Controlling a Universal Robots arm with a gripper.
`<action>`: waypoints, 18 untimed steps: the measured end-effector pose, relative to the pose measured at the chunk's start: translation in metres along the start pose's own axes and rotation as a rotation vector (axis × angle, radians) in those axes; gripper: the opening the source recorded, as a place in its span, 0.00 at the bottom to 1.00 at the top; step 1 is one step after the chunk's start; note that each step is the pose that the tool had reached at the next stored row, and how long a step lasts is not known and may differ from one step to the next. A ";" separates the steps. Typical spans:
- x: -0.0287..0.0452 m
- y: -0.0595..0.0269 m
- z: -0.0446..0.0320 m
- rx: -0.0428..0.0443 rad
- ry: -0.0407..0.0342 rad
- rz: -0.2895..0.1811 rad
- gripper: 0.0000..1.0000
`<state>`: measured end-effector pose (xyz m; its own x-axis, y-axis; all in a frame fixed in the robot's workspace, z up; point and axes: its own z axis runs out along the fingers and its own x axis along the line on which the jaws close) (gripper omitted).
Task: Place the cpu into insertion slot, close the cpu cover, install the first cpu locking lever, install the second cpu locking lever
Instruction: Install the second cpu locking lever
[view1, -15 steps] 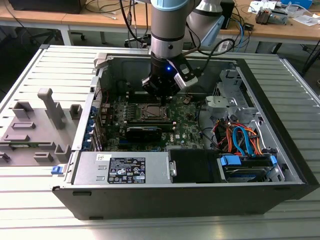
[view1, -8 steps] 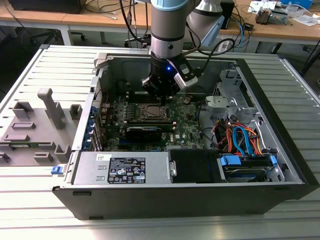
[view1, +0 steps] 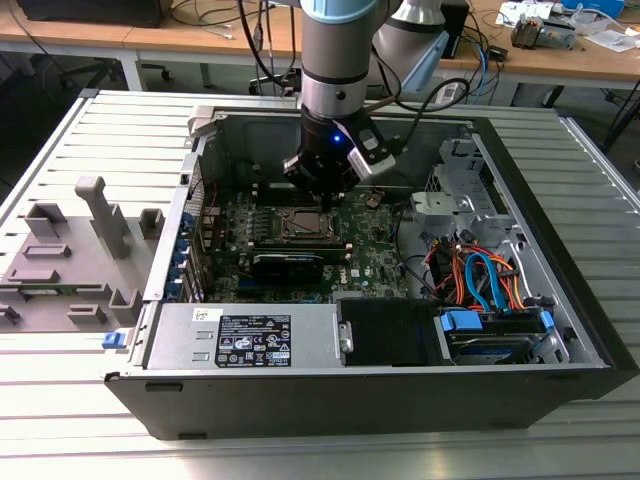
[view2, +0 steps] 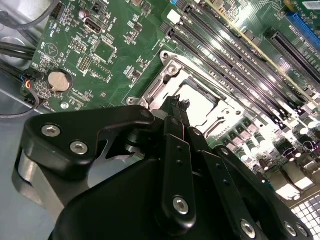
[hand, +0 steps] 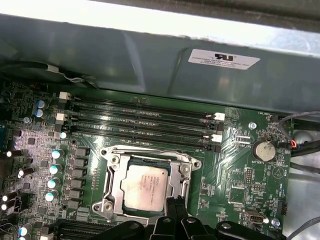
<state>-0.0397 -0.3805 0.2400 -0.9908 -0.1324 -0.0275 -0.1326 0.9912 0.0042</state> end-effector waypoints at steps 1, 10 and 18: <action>-0.0002 -0.0001 0.0001 0.0024 0.0004 0.000 0.11; -0.0014 -0.0019 0.0028 0.0113 0.0016 -0.001 0.11; -0.0033 -0.0026 0.0062 0.0114 0.0016 -0.001 0.11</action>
<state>-0.0359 -0.3826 0.2339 -0.9908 -0.1330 -0.0259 -0.1328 0.9911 -0.0072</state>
